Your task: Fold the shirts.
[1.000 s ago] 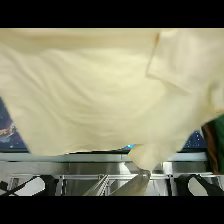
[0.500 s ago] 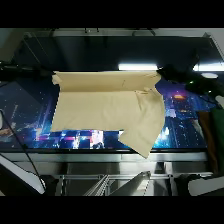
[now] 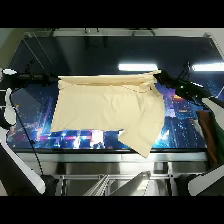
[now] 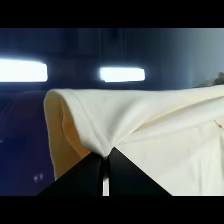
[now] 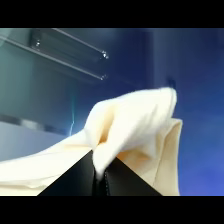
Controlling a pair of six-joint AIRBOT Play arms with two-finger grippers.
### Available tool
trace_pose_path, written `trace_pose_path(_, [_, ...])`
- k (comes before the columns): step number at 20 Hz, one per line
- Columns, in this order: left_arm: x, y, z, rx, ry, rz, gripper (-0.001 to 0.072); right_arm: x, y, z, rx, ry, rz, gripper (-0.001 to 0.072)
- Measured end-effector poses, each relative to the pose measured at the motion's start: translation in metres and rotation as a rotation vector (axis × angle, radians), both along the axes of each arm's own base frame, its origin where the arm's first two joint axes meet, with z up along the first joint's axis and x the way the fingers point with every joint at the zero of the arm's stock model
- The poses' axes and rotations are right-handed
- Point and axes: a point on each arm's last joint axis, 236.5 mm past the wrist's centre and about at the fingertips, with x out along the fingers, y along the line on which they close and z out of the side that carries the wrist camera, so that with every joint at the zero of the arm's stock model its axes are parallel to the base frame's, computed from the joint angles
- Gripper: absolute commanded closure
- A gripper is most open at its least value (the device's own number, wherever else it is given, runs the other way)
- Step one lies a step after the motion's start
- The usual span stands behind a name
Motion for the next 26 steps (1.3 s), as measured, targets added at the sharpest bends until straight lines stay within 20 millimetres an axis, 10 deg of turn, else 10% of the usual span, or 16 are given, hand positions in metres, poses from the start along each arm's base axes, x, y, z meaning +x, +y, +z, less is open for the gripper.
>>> trace_pose_path(9, [0.001, -0.001, 0.015, -0.029, -0.065, -0.024, 0.068, -0.022, 0.003, -0.031, -0.06, 0.133, 0.081, 0.069])
trace_pose_path(18, [-0.044, 0.003, -0.028, 0.134, 0.095, -0.179, 0.0679, -0.045, -0.003, -0.063, -0.132, 0.286, 0.107, 0.0689])
trace_pose_path(19, [-0.047, 0.003, -0.029, 0.14, 0.102, -0.187, 0.0674, -0.045, -0.004, -0.064, -0.134, 0.29, 0.104, 0.0652])
trace_pose_path(21, [-0.05, 0.006, -0.034, 0.163, 0.114, -0.195, 0.0367, -0.045, -0.006, -0.064, -0.14, 0.291, 0.1, 0.0433])
trace_pose_path(26, [-0.059, 0.003, -0.015, 0.128, 0.114, -0.228, 0.036, -0.052, -0.024, -0.051, -0.145, 0.289, 0.119, 0.0291])
